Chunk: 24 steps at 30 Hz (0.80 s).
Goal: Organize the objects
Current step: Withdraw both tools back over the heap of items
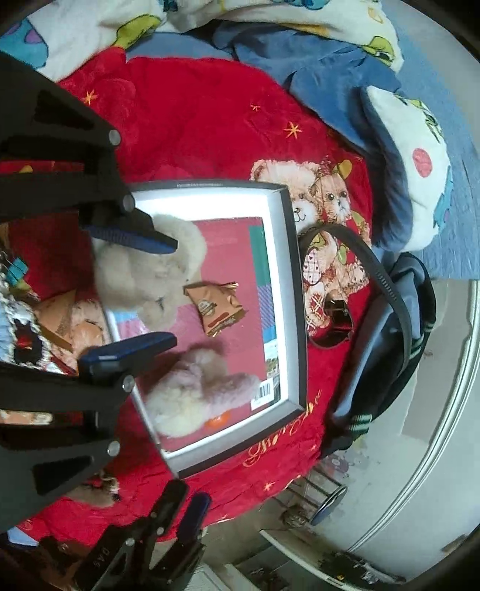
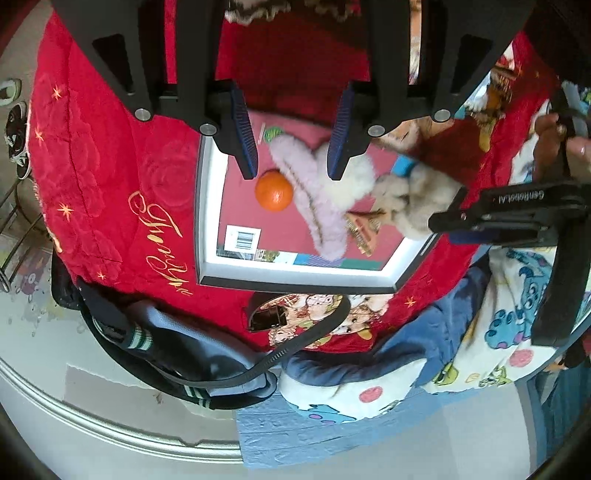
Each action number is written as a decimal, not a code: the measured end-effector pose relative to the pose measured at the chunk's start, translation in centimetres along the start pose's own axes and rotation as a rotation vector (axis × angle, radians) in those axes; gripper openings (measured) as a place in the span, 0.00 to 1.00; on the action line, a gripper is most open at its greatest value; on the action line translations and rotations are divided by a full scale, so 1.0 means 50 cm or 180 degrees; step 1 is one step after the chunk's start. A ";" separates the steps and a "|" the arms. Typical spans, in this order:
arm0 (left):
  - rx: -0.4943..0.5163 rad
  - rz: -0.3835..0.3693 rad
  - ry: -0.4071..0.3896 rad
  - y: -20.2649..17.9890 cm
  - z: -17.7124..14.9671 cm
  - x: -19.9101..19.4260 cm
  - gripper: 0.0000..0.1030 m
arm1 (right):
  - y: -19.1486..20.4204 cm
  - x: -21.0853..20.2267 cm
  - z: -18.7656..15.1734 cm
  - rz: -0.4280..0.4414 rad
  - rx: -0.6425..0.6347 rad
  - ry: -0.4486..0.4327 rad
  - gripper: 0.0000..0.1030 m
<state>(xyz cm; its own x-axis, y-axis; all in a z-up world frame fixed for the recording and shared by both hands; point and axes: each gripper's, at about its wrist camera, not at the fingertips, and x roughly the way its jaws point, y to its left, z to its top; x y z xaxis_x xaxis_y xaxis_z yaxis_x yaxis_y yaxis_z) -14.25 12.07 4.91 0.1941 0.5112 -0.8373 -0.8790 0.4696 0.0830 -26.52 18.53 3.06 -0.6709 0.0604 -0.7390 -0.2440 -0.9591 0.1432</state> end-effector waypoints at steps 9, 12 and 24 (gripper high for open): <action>-0.0350 0.0024 -0.0128 0.041 -0.002 -0.135 0.42 | 0.035 -0.145 -0.032 -0.0073 -0.0256 -0.0099 0.37; -0.0509 -0.0010 -0.0284 0.025 0.006 -0.216 0.42 | 0.049 -0.206 -0.042 -0.0176 -0.0420 -0.0154 0.37; -0.0691 -0.0424 -0.0789 -0.142 0.132 -0.561 0.42 | 0.093 -0.413 -0.063 -0.0370 -0.0788 -0.0468 0.37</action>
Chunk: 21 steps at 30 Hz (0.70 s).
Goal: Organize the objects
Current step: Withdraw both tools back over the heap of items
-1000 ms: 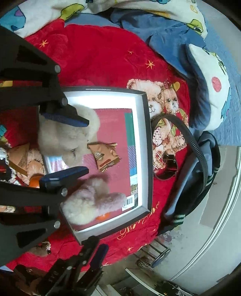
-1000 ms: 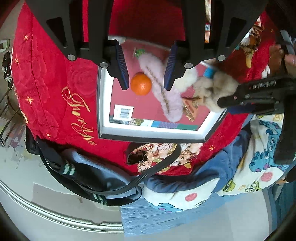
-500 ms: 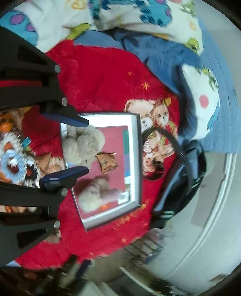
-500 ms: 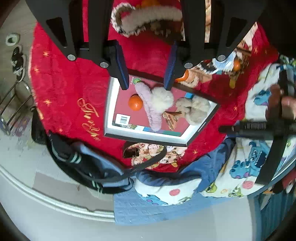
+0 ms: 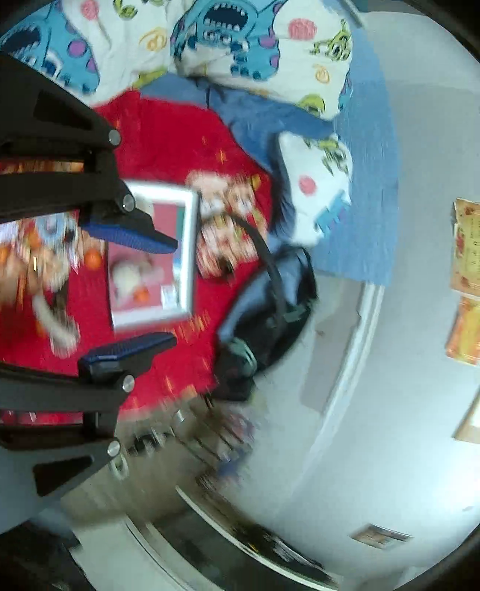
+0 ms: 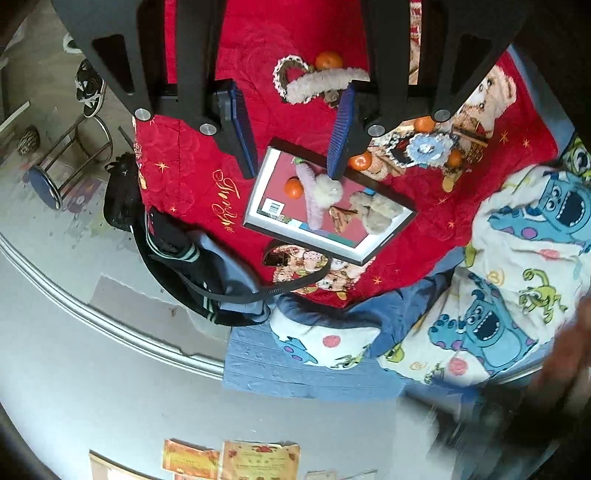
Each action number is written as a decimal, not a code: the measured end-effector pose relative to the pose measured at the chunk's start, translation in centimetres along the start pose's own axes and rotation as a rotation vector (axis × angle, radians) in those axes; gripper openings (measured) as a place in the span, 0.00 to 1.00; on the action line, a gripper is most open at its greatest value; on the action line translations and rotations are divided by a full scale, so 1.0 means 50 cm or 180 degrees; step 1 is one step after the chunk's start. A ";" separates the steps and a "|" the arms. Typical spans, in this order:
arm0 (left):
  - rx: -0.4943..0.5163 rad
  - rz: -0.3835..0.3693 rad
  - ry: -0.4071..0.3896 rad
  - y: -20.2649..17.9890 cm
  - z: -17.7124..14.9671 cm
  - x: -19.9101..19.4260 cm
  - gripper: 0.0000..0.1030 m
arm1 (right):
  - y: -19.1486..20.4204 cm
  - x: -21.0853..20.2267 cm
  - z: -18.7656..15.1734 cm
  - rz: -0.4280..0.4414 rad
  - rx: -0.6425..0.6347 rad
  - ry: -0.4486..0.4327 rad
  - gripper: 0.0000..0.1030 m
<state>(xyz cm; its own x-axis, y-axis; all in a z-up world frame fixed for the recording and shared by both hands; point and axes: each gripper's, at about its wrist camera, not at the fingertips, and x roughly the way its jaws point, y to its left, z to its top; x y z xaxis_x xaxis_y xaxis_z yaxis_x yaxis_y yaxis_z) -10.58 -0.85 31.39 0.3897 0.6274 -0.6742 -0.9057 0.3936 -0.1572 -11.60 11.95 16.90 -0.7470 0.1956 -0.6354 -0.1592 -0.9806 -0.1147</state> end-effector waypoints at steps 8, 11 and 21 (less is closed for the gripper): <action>0.0359 0.0043 0.0042 -0.039 -0.039 0.012 0.42 | 0.048 0.018 -0.065 0.0152 -0.0025 0.0144 0.37; 0.0506 0.0128 0.0330 0.023 -0.151 0.083 0.42 | 0.056 0.032 -0.088 0.0238 0.0003 0.0150 0.37; 0.1330 0.0393 0.1076 0.223 -0.509 0.182 0.42 | 0.117 0.081 -0.189 0.0639 -0.0342 0.0305 0.37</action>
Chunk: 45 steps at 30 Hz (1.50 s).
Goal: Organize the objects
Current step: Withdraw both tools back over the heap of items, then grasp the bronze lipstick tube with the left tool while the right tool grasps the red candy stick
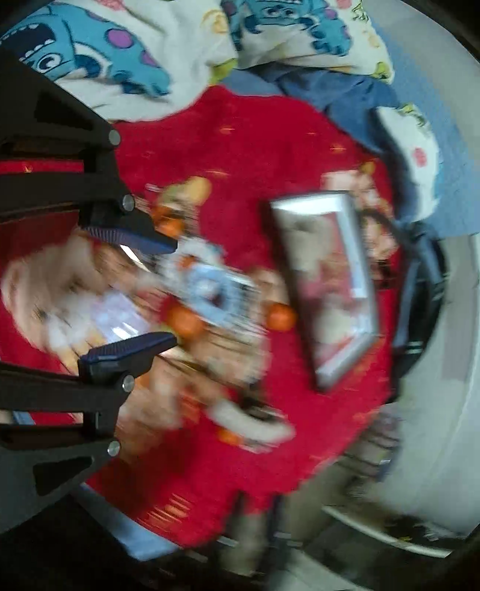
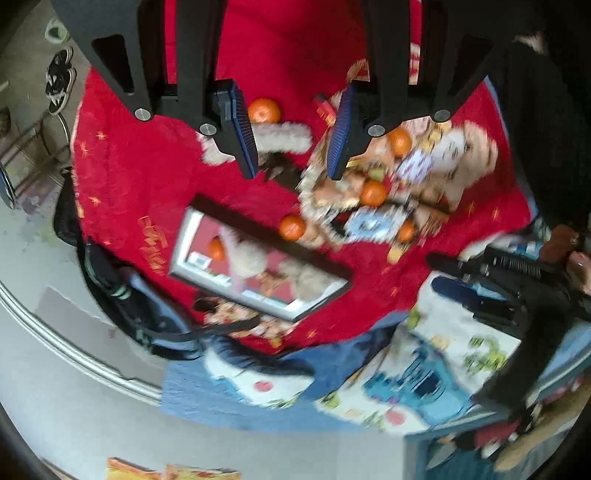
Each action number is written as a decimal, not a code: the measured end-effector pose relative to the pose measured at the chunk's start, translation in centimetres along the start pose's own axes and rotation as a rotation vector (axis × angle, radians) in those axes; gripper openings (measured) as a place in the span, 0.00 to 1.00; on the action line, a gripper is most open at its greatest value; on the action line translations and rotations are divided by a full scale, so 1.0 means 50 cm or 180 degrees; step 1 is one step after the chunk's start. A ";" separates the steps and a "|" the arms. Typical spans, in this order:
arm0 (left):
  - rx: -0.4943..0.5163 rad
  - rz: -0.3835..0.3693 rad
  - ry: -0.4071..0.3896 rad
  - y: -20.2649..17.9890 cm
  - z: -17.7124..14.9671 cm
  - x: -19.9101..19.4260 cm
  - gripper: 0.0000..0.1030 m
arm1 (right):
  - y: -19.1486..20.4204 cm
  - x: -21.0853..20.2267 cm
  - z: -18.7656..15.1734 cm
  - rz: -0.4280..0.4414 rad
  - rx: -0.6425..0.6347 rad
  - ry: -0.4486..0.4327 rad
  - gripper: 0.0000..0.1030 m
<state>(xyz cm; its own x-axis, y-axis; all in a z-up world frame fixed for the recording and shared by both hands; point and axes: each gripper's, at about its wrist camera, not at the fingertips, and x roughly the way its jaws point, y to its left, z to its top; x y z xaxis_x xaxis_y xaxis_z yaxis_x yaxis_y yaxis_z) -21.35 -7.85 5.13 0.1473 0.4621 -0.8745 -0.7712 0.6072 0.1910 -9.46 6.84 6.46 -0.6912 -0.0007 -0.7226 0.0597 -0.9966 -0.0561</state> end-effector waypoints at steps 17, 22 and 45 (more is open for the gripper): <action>0.0197 -0.0223 0.0440 0.074 -0.089 0.166 0.40 | 0.023 0.172 -0.087 0.0229 0.0095 0.0866 0.36; 0.0267 -0.0259 0.0496 0.081 -0.098 0.187 0.31 | 0.020 0.190 -0.088 0.0302 0.0129 0.0939 0.31; 0.0786 -0.0238 0.0596 0.023 -0.156 0.190 0.31 | 0.070 0.252 -0.087 0.0334 -0.0265 0.1150 0.20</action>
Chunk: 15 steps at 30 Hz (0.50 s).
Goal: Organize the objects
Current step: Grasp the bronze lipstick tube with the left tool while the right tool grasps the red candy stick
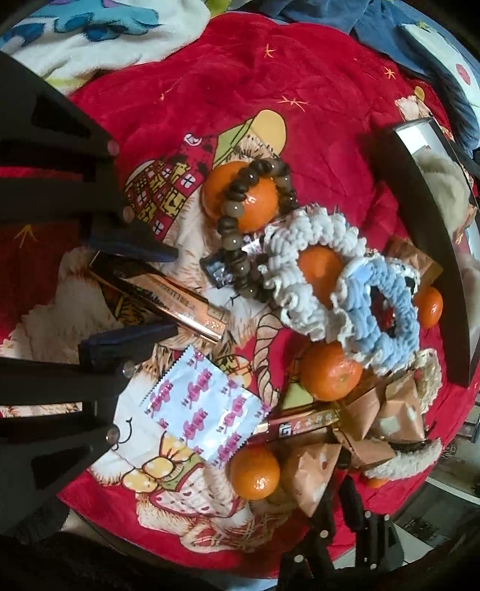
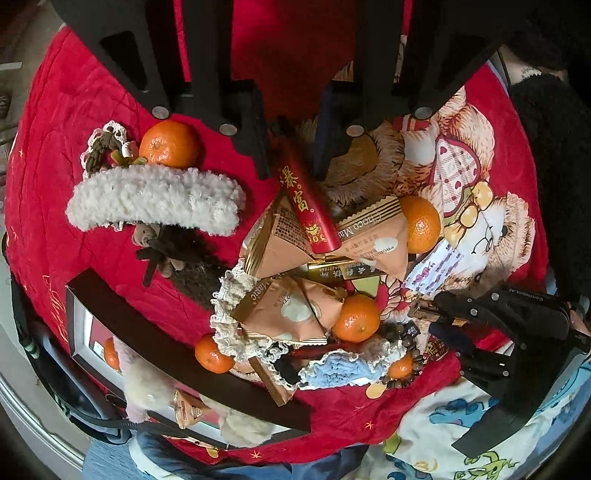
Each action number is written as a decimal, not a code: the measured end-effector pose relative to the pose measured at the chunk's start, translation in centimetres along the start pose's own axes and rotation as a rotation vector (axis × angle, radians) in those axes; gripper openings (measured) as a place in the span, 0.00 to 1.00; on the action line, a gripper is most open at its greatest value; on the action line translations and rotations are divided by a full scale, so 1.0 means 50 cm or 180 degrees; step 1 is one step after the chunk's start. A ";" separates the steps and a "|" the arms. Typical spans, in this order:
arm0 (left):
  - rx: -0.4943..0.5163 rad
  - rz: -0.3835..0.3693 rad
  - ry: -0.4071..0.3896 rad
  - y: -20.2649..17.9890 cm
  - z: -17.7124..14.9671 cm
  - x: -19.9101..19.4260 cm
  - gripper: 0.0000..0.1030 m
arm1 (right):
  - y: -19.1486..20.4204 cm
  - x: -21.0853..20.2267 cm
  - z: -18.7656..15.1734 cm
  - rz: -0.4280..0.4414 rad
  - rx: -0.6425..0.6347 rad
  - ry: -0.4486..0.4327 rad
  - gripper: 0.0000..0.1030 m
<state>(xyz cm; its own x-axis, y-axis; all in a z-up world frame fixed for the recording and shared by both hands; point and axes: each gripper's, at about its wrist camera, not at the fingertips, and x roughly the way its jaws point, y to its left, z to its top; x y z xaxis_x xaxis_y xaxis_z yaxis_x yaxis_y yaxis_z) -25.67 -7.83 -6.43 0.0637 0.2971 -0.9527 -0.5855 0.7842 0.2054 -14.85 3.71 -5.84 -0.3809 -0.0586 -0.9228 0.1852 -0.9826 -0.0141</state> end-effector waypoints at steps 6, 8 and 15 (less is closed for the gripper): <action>0.0040 0.0109 -0.0042 -0.030 -0.002 -0.005 0.31 | 0.011 0.000 0.001 0.0022 -0.0042 -0.0010 0.14; 0.0004 0.0095 -0.0058 -0.031 0.000 -0.012 0.29 | 0.012 0.001 0.002 0.0041 -0.0032 -0.0010 0.13; 0.0094 0.0287 -0.0069 -0.050 0.005 -0.041 0.21 | 0.012 -0.018 -0.002 0.0080 0.0072 -0.0061 0.11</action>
<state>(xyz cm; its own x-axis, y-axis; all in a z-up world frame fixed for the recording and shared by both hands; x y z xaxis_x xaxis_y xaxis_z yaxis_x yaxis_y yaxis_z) -24.14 -10.24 -4.94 0.0295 0.3786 -0.9251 -0.5656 0.7694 0.2968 -14.28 3.20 -5.06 -0.3937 -0.0864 -0.9152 0.1744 -0.9845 0.0179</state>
